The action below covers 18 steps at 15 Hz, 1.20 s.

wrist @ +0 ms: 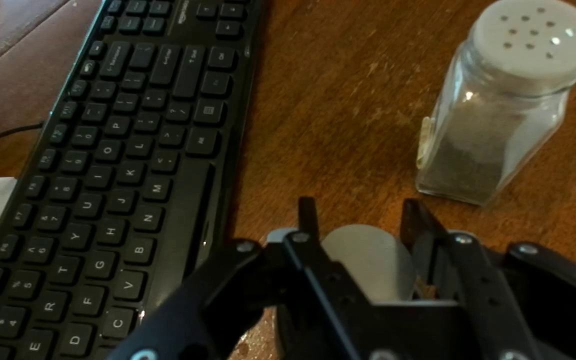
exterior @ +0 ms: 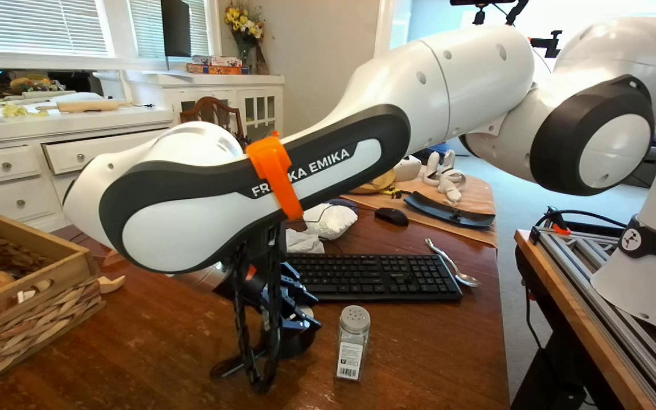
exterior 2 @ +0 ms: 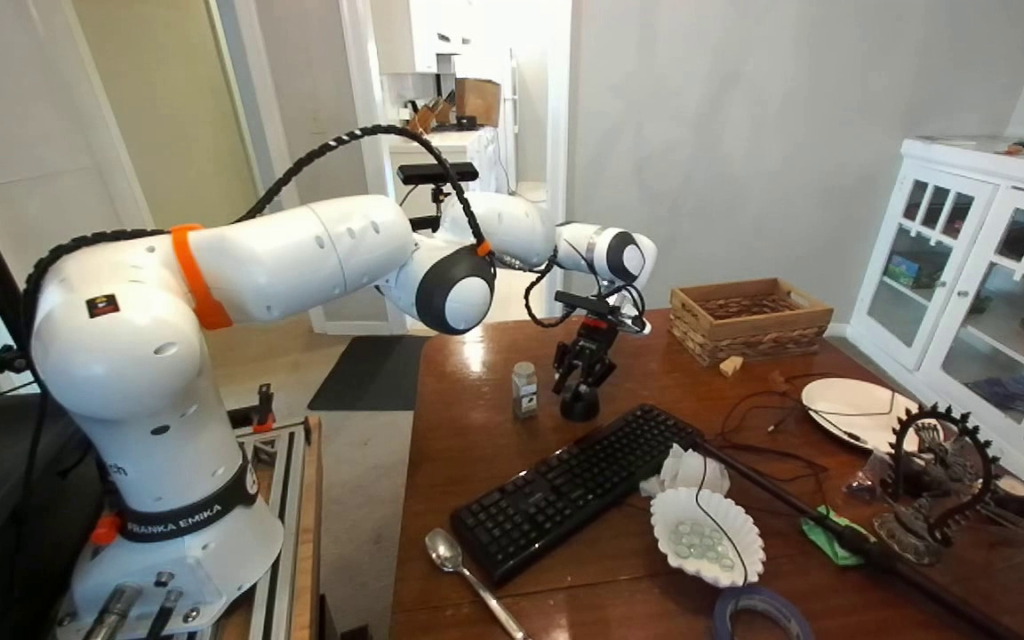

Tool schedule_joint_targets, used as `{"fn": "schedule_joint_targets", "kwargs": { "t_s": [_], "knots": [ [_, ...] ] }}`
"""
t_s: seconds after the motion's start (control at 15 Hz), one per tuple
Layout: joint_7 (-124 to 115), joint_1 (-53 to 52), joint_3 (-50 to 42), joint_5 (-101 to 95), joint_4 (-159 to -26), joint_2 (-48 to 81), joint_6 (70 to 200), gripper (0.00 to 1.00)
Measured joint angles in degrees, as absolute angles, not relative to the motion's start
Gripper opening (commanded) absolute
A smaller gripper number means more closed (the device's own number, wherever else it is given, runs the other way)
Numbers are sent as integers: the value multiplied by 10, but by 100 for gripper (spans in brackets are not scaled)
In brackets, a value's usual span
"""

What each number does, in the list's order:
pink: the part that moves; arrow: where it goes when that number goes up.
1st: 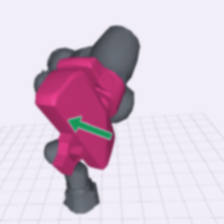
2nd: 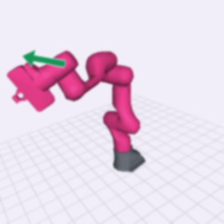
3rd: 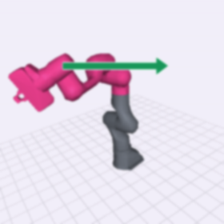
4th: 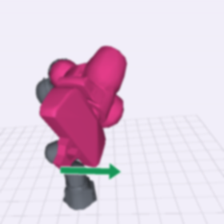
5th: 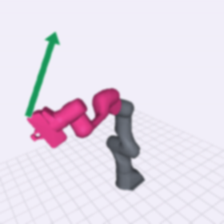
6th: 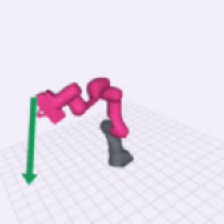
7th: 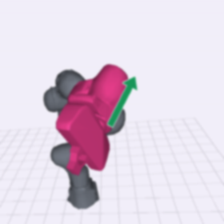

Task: Pick up the lid from the bottle and put it on the table

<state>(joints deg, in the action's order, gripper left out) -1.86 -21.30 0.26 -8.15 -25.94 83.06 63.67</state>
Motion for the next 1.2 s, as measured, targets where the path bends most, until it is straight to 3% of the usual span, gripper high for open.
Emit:
{"fn": "schedule_joint_targets", "kwargs": {
  "t_s": [0.13,0.27,0.6,1.2],
  "knots": [
    [-19,-213,2,-82,-259,830,637,93],
    [-18,-213,2,-82,-259,830,637,100],
    [-17,-213,0,-83,-259,823,625,100],
    [56,-181,-19,-95,-259,747,489,100]
  ]
}}
